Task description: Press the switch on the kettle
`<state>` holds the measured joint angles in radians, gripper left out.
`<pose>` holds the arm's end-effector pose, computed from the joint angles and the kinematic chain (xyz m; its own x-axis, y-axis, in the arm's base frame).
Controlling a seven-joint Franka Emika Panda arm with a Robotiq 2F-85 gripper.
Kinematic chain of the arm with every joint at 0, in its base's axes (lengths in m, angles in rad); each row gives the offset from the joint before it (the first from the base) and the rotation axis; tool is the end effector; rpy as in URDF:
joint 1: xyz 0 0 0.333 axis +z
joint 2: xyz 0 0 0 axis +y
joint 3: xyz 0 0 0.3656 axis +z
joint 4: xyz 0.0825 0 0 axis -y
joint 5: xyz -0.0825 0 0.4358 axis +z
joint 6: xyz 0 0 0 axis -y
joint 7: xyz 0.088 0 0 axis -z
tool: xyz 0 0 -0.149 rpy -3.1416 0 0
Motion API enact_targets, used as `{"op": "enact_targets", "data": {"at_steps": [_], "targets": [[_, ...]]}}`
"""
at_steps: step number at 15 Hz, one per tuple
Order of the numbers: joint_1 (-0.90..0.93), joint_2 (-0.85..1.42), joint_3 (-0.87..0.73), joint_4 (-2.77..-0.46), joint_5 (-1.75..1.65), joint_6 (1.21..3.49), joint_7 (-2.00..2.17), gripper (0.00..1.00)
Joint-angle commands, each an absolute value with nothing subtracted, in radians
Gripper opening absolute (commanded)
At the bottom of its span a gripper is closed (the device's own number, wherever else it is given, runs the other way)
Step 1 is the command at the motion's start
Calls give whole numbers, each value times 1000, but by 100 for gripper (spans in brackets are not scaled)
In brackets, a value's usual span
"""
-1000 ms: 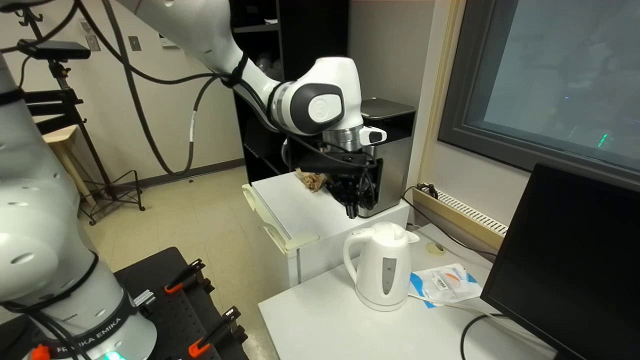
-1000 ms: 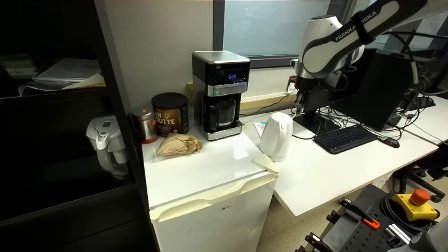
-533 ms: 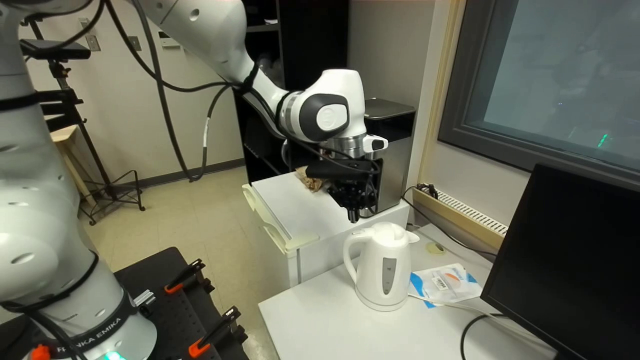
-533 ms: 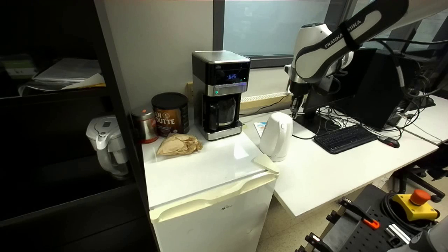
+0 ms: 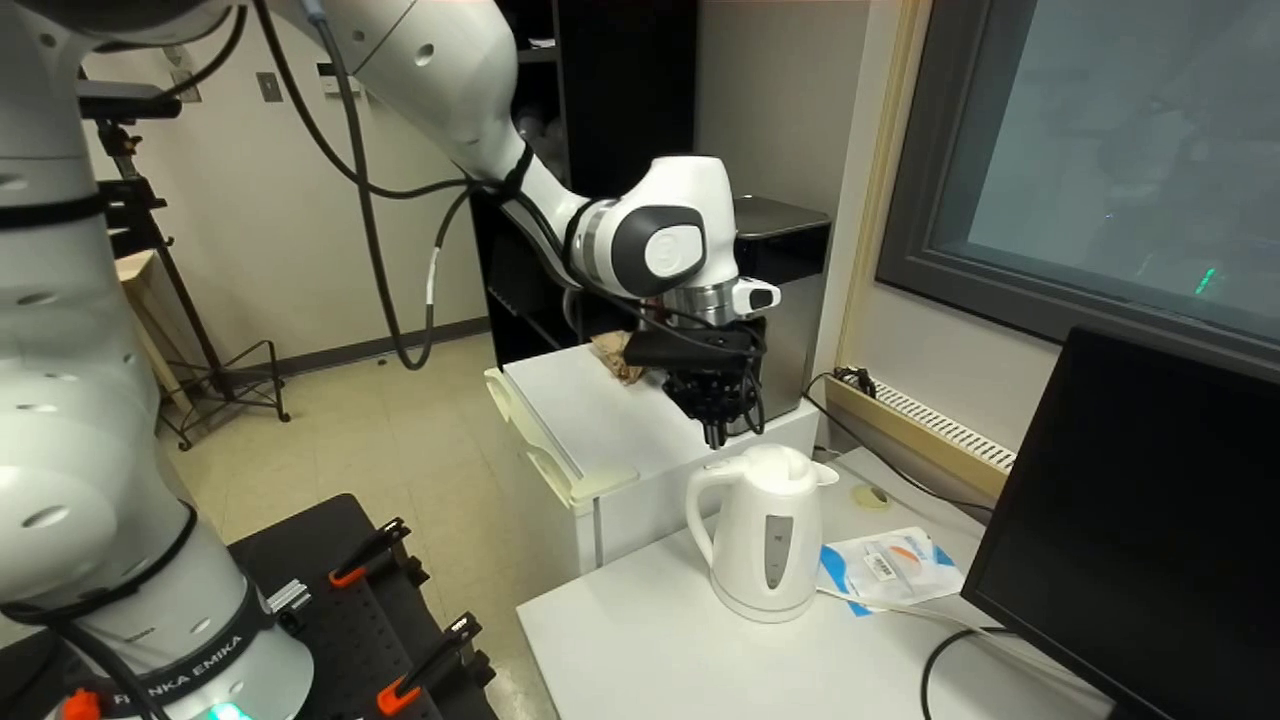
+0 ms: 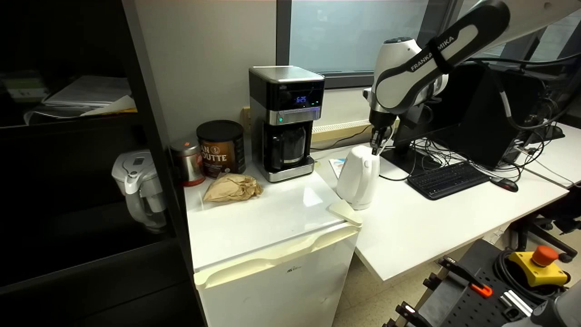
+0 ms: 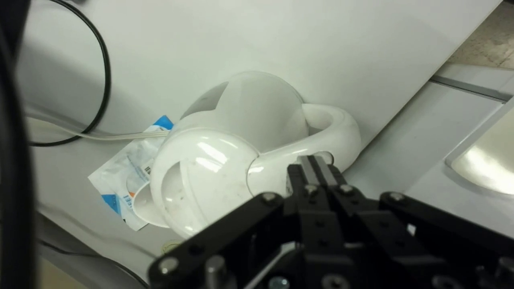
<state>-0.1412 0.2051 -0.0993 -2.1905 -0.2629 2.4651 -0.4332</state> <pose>0.5913 -0.1517 0.2689 0.9237 0.3813 -0.0386 0.3810 -0.9031 0.1981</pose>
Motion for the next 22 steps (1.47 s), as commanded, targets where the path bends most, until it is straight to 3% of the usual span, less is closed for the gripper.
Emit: {"op": "enact_targets", "data": {"at_steps": [1, 22], "targets": [[-143, 249, -90, -2158, -262, 2500, -456, 1], [-150, 335, -79, -2112, -262, 2537, -450, 1]]}}
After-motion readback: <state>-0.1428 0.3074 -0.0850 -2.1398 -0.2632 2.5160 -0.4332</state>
